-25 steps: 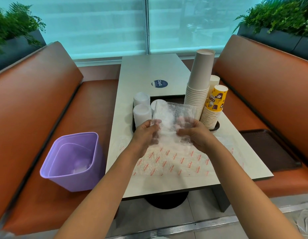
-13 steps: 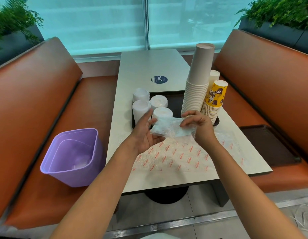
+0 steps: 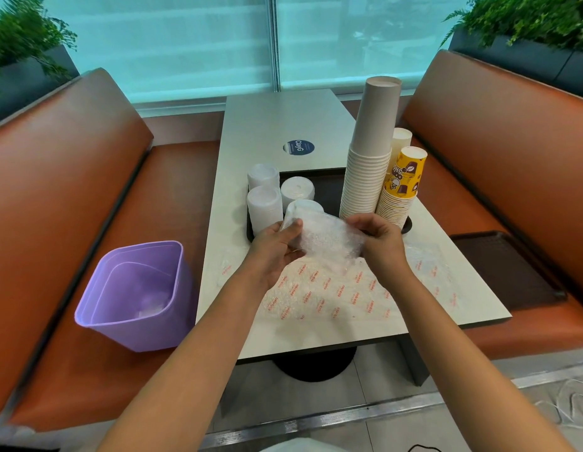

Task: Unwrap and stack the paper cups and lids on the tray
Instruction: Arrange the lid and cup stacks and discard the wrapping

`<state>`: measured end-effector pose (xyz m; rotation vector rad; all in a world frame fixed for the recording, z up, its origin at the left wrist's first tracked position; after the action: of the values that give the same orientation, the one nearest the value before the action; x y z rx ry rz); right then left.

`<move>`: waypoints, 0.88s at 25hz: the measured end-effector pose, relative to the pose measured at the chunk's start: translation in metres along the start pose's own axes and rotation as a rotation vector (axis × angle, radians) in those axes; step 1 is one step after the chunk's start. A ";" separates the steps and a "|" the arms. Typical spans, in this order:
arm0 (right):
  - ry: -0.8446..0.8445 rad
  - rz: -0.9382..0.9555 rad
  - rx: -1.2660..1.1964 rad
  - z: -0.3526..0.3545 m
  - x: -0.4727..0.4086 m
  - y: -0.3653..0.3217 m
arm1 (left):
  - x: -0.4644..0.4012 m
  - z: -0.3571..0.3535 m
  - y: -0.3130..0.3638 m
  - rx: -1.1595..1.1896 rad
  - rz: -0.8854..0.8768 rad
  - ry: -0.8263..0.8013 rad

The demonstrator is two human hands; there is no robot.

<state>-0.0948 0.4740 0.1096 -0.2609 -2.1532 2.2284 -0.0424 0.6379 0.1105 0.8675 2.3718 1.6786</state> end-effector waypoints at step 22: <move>-0.140 -0.143 -0.234 -0.009 -0.002 0.011 | -0.001 -0.018 -0.006 -0.297 -0.066 -0.118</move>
<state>-0.0905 0.4823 0.0983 0.0447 -2.4203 1.9749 -0.0510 0.6205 0.1119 0.8023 1.9853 1.8351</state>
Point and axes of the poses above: each hand's wrist, its own x-axis away from the middle knuckle, its own z-axis out of the back of the hand, y = z × x, the point moved 2 cm from there along -x, towards the middle knuckle, and after that the axes turned 14 degrees about -y, right-handed, at the moved point
